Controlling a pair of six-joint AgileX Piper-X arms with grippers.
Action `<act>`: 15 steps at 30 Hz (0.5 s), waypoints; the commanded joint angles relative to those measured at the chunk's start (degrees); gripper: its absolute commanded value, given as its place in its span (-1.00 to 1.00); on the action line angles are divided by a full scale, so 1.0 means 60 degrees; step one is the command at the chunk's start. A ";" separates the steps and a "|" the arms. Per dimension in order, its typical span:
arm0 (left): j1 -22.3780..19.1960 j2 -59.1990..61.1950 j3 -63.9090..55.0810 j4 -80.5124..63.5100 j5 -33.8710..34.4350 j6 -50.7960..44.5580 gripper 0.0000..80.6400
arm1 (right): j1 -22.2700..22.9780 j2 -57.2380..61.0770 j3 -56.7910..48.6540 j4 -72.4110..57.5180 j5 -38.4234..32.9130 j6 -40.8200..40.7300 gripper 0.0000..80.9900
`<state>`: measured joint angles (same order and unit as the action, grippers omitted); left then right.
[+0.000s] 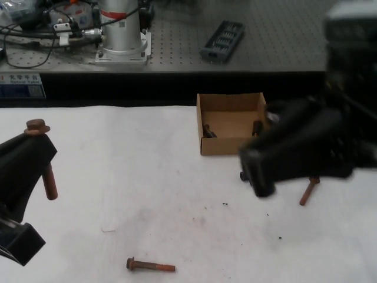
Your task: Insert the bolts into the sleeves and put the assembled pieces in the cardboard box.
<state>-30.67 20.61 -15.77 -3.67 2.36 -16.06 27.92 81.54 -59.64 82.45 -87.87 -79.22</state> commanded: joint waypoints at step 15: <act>-0.0001 0.1118 -0.0411 -0.2226 0.5022 -0.1501 -0.99 | -0.0076 0.1031 0.1881 -0.1184 -0.0189 -0.3415 -0.87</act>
<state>-30.67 23.26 -17.51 -11.02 23.45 -22.07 27.72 86.98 -48.26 76.55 -87.87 -98.45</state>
